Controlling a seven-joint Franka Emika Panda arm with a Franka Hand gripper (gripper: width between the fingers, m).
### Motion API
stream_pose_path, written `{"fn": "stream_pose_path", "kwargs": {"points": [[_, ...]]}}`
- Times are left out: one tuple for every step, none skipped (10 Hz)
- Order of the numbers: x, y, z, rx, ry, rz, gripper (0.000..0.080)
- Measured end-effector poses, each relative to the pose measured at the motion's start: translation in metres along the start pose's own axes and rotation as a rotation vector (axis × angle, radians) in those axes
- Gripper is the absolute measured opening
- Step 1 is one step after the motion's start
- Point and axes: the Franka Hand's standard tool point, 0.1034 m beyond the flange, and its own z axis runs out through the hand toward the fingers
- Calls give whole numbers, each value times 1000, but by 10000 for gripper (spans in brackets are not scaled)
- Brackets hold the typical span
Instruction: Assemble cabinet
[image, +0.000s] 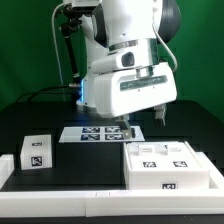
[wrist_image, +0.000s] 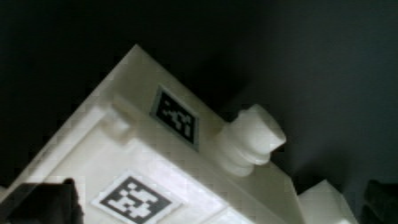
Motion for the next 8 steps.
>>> {"fn": "stream_pose_path", "kwargs": {"points": [[0, -1, 0, 4, 2, 88, 797], [1, -1, 1, 7, 4, 144, 797], [1, -2, 1, 8, 4, 182, 797], [5, -8, 0, 12, -2, 312, 797], [5, -15, 0, 11, -8, 400, 797], [4, -19, 1, 9, -9, 478, 797], [3, -21, 3, 12, -12, 551, 797], [2, -23, 3, 14, -13, 580, 797]]}}
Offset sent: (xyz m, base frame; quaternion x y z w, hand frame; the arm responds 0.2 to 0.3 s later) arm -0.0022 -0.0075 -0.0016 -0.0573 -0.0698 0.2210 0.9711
